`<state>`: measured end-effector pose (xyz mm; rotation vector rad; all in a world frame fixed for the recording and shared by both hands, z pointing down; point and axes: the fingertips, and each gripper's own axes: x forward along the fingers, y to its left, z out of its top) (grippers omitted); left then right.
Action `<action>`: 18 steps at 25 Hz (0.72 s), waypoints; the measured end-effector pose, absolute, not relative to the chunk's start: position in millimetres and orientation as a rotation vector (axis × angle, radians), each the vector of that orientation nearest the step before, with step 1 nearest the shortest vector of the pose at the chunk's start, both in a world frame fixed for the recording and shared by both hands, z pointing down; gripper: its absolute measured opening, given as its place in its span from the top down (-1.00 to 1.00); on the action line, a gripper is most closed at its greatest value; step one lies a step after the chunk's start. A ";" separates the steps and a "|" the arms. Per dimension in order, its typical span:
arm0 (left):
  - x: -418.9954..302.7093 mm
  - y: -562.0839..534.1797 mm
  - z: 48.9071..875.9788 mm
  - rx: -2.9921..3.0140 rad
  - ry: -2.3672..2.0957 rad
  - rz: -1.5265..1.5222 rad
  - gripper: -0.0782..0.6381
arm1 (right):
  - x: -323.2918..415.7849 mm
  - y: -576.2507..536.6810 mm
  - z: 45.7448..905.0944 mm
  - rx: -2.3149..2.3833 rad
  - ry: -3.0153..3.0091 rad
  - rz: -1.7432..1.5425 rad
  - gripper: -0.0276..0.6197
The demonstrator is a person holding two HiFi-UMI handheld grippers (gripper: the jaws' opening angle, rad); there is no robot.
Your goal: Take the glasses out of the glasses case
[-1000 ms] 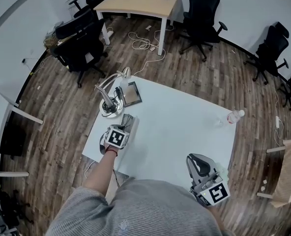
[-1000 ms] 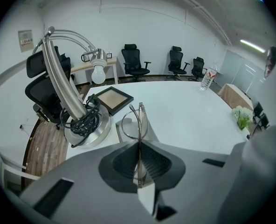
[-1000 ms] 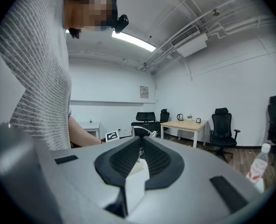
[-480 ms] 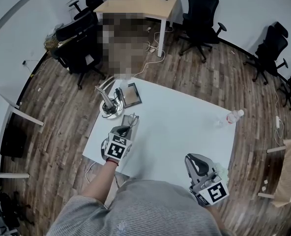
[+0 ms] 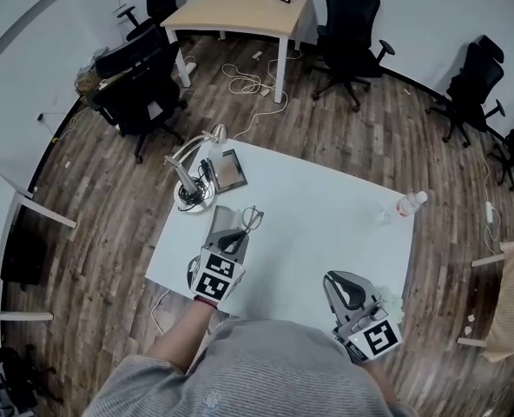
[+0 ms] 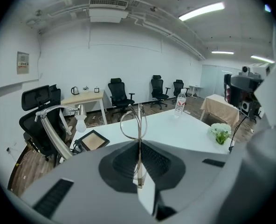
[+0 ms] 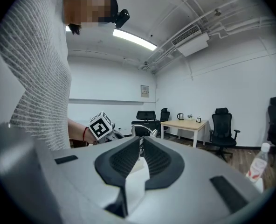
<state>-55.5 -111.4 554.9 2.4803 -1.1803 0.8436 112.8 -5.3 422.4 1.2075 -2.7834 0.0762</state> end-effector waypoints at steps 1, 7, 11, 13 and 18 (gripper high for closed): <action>-51.3 -108.5 551.9 2.495 -1.169 0.840 0.72 | 112.5 -5.3 423.0 1.207 -2.784 0.077 0.86; -31.9 -90.3 538.3 2.558 -1.104 0.831 0.72 | 111.4 -6.0 426.7 1.205 -2.780 0.089 0.86; -17.8 -77.4 530.3 2.607 -1.055 0.834 0.72 | 113.5 -7.6 428.2 1.224 -2.773 0.096 0.86; -11.7 -71.1 530.4 2.624 -1.030 0.839 0.72 | 114.2 -7.9 428.6 1.229 -2.771 0.090 0.86; 1.7 -58.4 533.7 2.648 -0.961 0.851 0.72 | 116.2 -7.1 431.0 1.233 -2.762 0.096 0.86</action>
